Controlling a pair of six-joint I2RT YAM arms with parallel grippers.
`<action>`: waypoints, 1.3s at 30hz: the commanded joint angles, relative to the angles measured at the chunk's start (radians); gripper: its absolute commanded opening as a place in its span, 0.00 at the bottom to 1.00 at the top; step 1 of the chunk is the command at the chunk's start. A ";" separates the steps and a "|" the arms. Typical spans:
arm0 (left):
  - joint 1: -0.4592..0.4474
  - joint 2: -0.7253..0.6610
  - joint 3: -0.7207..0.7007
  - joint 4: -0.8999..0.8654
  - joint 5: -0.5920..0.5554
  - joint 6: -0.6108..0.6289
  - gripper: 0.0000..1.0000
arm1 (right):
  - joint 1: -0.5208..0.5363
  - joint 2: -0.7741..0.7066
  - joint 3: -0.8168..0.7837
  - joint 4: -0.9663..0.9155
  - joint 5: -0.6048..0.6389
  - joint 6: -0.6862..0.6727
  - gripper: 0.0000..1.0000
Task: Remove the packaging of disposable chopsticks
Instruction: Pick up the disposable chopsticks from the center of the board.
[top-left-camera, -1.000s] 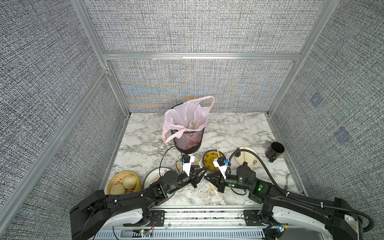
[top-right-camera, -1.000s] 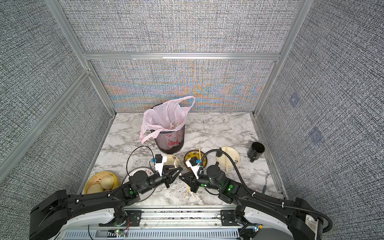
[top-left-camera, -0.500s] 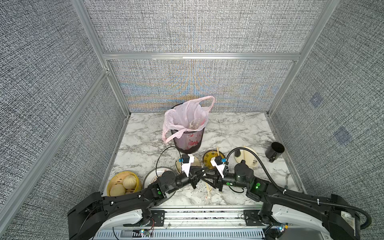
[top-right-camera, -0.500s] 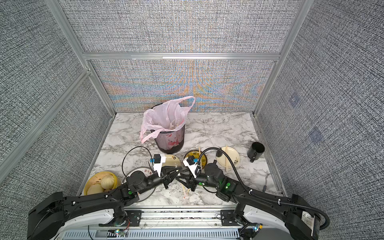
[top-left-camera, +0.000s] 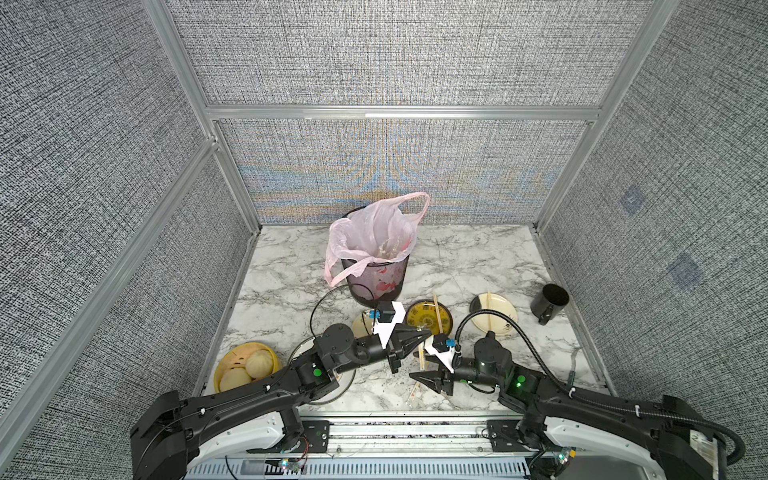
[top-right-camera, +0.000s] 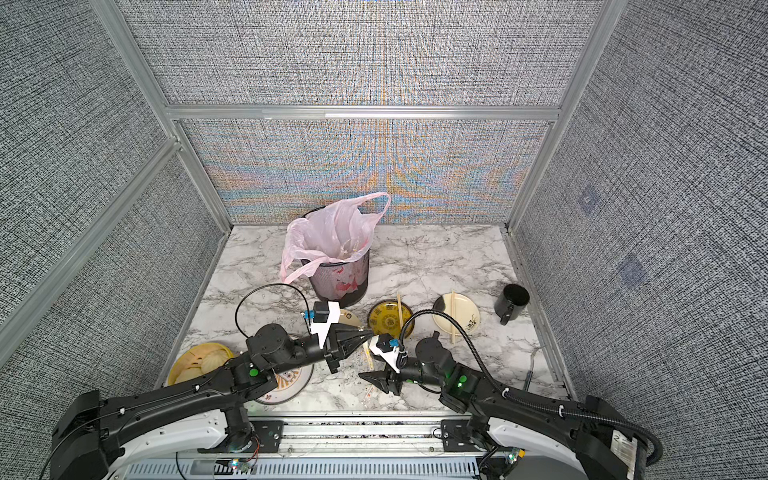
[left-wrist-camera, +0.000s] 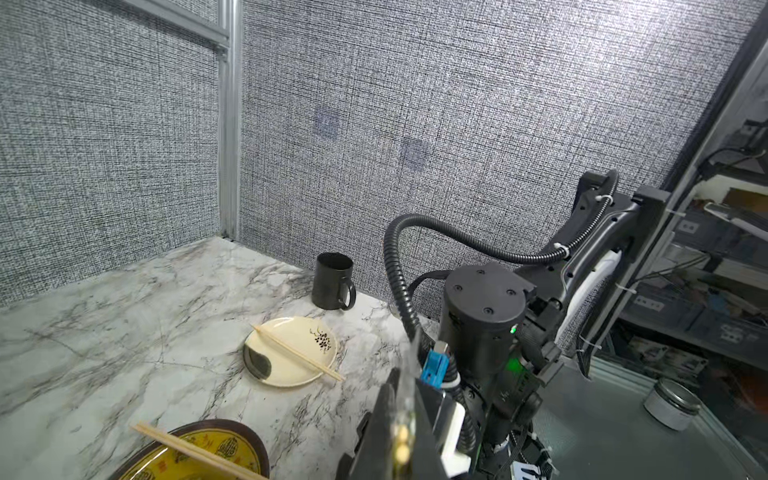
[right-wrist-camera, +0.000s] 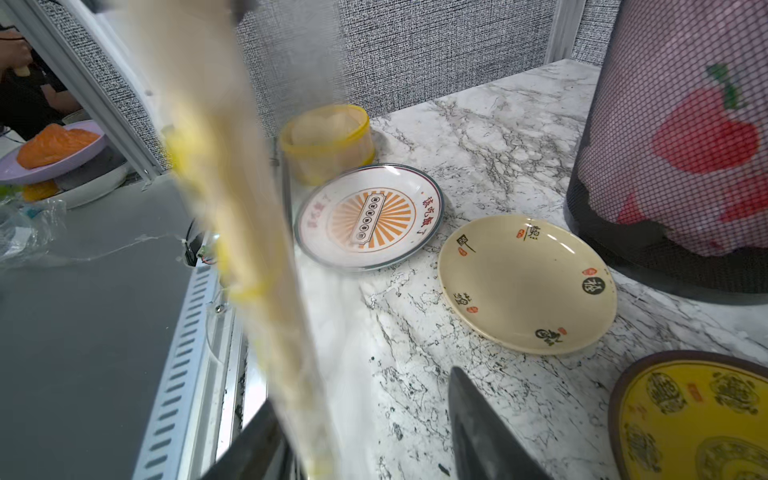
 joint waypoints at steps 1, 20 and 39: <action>0.001 0.006 0.010 -0.032 0.048 0.051 0.00 | 0.001 0.004 -0.023 0.086 -0.029 -0.026 0.49; 0.002 -0.015 -0.052 0.109 0.049 0.021 0.06 | 0.001 -0.068 -0.093 0.119 -0.027 -0.027 0.00; 0.001 -0.015 0.003 0.137 0.034 -0.043 0.43 | 0.001 -0.119 -0.088 0.097 -0.093 -0.073 0.00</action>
